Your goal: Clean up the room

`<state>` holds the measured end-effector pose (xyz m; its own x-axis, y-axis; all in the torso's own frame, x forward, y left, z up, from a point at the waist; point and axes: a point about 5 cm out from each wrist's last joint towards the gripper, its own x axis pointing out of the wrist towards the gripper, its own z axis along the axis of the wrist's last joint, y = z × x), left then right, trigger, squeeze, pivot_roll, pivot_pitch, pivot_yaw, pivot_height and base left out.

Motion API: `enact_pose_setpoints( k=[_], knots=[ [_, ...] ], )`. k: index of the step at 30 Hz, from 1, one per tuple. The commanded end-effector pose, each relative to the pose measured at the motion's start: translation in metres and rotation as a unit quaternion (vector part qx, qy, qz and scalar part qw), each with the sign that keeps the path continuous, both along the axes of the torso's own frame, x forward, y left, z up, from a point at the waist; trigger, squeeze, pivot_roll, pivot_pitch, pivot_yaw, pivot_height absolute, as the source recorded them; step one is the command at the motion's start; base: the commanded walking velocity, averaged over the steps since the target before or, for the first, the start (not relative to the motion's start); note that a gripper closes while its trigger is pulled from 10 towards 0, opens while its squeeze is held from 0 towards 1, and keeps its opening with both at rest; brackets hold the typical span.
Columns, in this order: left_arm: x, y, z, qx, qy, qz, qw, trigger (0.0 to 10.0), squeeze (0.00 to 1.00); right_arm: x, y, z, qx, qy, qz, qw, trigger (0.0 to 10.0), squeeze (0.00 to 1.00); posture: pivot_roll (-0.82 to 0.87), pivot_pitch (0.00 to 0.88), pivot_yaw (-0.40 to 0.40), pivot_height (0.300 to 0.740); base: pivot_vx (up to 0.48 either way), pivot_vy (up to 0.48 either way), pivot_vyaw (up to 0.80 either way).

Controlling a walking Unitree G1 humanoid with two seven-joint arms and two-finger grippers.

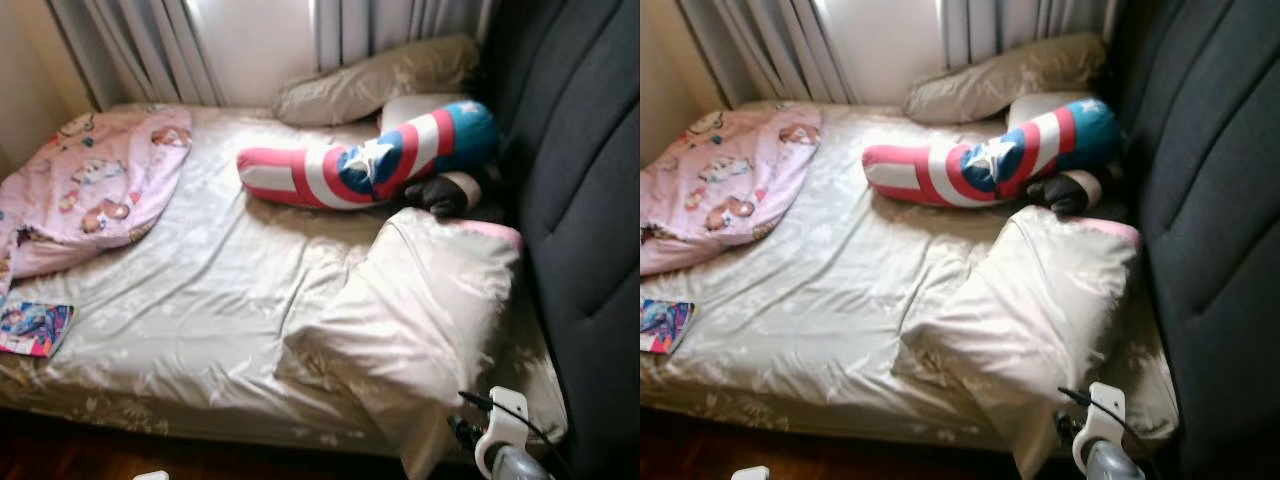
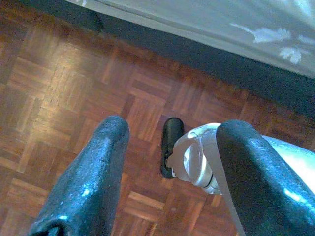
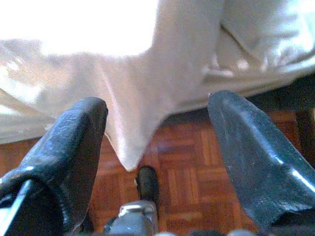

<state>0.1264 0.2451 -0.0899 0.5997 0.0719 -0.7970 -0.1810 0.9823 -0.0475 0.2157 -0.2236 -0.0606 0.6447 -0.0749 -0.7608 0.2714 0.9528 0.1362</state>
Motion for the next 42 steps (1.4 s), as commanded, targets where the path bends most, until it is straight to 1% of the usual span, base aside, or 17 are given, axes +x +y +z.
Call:
enact_pose_setpoints(
  k=[1,6,19,22,24,26,30,32,33,34,35,36,37,38,40,41,42],
  knots=[
    [-0.007,0.001,-0.002,-0.004,0.008,0.007,1.000,10.0,0.00,0.002,0.001,0.001,0.001,-0.008,-0.004,1.000,10.0,0.00,0.07,0.000,0.019,0.740,0.296,0.000,0.00],
    [-0.008,0.000,-0.002,-0.006,0.008,0.007,1.000,10.0,0.00,0.001,0.001,0.001,0.004,-0.015,-0.007,1.000,10.0,0.00,0.07,0.000,0.018,0.740,0.301,0.000,0.00],
    [-0.006,0.000,0.000,-0.012,-0.016,0.004,1.000,10.0,0.00,0.000,-0.001,0.001,0.000,-0.020,-0.018,1.000,10.0,0.00,0.07,0.008,0.014,0.740,0.000,0.000,0.00],
    [-0.004,-0.001,0.002,-0.013,-0.032,-0.002,0.999,10.0,0.00,0.000,-0.001,0.001,0.007,-0.028,-0.029,0.999,10.0,0.00,0.08,0.012,0.012,0.740,0.000,0.000,0.00],
    [-0.001,-0.001,0.005,-0.016,-0.063,0.003,0.998,10.0,0.00,0.001,-0.002,0.002,0.008,-0.037,-0.033,0.999,10.0,0.00,0.09,0.024,0.006,0.740,0.000,0.000,0.00],
    [-0.001,-0.001,0.005,-0.016,-0.066,0.004,0.998,10.0,0.00,0.001,-0.002,0.002,0.007,-0.038,-0.033,0.999,10.0,0.00,0.09,0.024,0.006,0.740,0.000,0.000,0.00],
    [0.003,0.000,0.012,-0.018,-0.122,0.010,0.992,10.0,0.00,0.001,-0.003,0.003,0.006,-0.054,-0.039,0.998,10.0,0.00,0.10,0.046,-0.002,0.740,0.000,0.000,0.00],
    [0.005,0.000,0.014,-0.020,-0.139,0.007,0.990,10.0,0.00,0.000,-0.003,0.003,0.005,-0.054,-0.037,0.998,10.0,0.00,0.10,0.053,-0.004,0.740,0.000,0.000,0.00],
    [0.043,-0.006,0.030,-0.011,-0.192,-0.021,0.981,10.0,0.00,0.000,-0.004,0.003,0.003,-0.053,-0.038,0.998,10.0,0.00,0.10,0.056,-0.004,0.740,0.000,0.000,0.00],
    [0.071,-0.012,0.044,-0.004,-0.230,-0.039,0.973,10.0,0.00,0.000,-0.004,0.003,0.002,-0.053,-0.038,0.998,10.0,0.00,0.09,0.058,-0.003,0.740,0.000,0.000,0.00],
    [0.116,-0.023,0.071,0.003,-0.286,-0.062,0.956,10.0,0.00,0.001,-0.004,0.004,0.002,-0.053,-0.039,0.998,10.0,0.00,0.09,0.058,-0.003,0.740,0.000,0.000,0.00],
    [0.143,-0.031,0.091,0.006,-0.322,-0.076,0.944,10.0,0.00,0.001,-0.004,0.004,0.002,-0.054,-0.039,0.998,10.0,0.00,0.09,0.058,-0.003,0.740,0.000,0.000,0.00],
    [0.158,-0.036,0.105,0.010,-0.343,-0.083,0.936,10.0,0.00,0.001,-0.004,0.004,0.003,-0.054,-0.039,0.998,10.0,0.00,0.09,0.058,-0.002,0.740,0.000,0.000,0.00],
    [0.166,-0.039,0.114,0.011,-0.360,-0.085,0.929,10.0,0.00,0.002,-0.004,0.004,0.003,-0.054,-0.039,0.998,10.0,0.00,0.09,0.058,-0.002,0.740,0.000,0.000,0.00],
    [0.171,-0.041,0.121,0.013,-0.375,-0.089,0.922,10.0,0.00,0.002,-0.004,0.005,0.003,-0.055,-0.038,0.998,10.0,0.00,0.09,0.055,-0.004,0.740,0.000,0.000,0.00],
    [0.174,-0.046,0.125,0.015,-0.387,-0.105,0.916,10.0,0.00,0.003,-0.005,0.005,0.003,-0.055,-0.037,0.998,10.0,0.00,0.09,0.057,-0.008,0.740,0.000,0.000,0.00],
    [0.174,-0.049,0.126,0.011,-0.391,-0.114,0.913,10.0,0.00,0.004,-0.005,0.006,0.003,-0.056,-0.037,0.998,10.0,0.00,0.09,0.057,-0.011,0.740,0.000,0.000,0.00]
  ],
)
